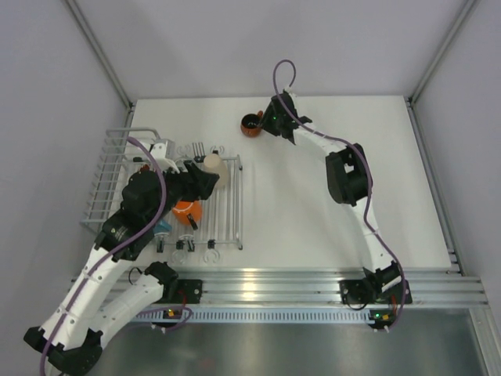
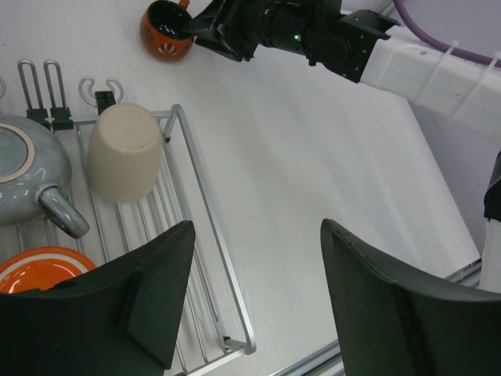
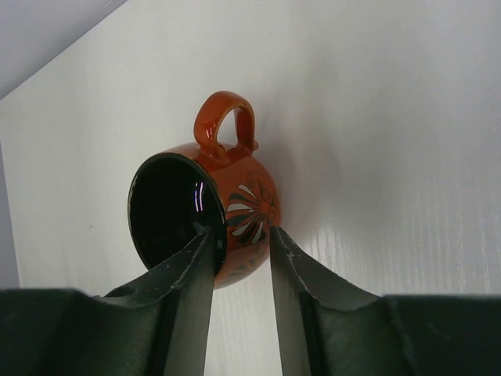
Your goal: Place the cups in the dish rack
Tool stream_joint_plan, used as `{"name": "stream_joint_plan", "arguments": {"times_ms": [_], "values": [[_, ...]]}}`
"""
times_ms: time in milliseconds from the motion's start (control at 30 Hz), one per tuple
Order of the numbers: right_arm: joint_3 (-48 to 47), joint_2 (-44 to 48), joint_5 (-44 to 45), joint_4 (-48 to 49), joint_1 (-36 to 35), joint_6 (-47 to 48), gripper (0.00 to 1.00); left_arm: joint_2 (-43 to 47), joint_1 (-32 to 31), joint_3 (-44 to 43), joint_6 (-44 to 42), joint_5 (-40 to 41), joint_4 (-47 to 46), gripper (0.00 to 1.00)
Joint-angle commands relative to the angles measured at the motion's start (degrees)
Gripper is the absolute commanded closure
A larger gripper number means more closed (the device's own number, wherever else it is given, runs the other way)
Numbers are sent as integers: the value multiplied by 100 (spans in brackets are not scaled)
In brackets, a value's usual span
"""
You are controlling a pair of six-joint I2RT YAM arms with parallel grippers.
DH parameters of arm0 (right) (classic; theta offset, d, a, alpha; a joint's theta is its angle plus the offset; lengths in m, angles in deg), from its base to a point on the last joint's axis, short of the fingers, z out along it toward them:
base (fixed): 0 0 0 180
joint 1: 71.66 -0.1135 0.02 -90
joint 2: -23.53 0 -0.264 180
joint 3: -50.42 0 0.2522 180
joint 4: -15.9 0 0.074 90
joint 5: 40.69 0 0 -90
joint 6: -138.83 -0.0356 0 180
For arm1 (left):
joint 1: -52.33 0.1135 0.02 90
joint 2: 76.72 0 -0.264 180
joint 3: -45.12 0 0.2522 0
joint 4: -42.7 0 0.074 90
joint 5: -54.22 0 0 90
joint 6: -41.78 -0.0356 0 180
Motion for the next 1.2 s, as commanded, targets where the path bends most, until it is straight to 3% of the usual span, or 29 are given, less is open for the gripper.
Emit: {"name": "stream_joint_plan", "arguments": {"times_ms": [0, 167, 400, 900, 1167], "values": [[-48, 13, 106, 35, -78, 111, 67, 5, -10, 37, 62, -9, -352, 29], [128, 118, 53, 105, -78, 200, 78, 31, -2, 37, 97, 0, -361, 28], [181, 154, -149, 140, -78, 410, 85, 75, -10, 64, 212, -62, -361, 28], [-30, -48, -677, 316, -148, 534, 74, 23, -10, 108, 238, -44, -422, 28], [-372, -285, -536, 219, -183, 393, 76, -12, -1, 90, 177, -9, -422, 27]]}}
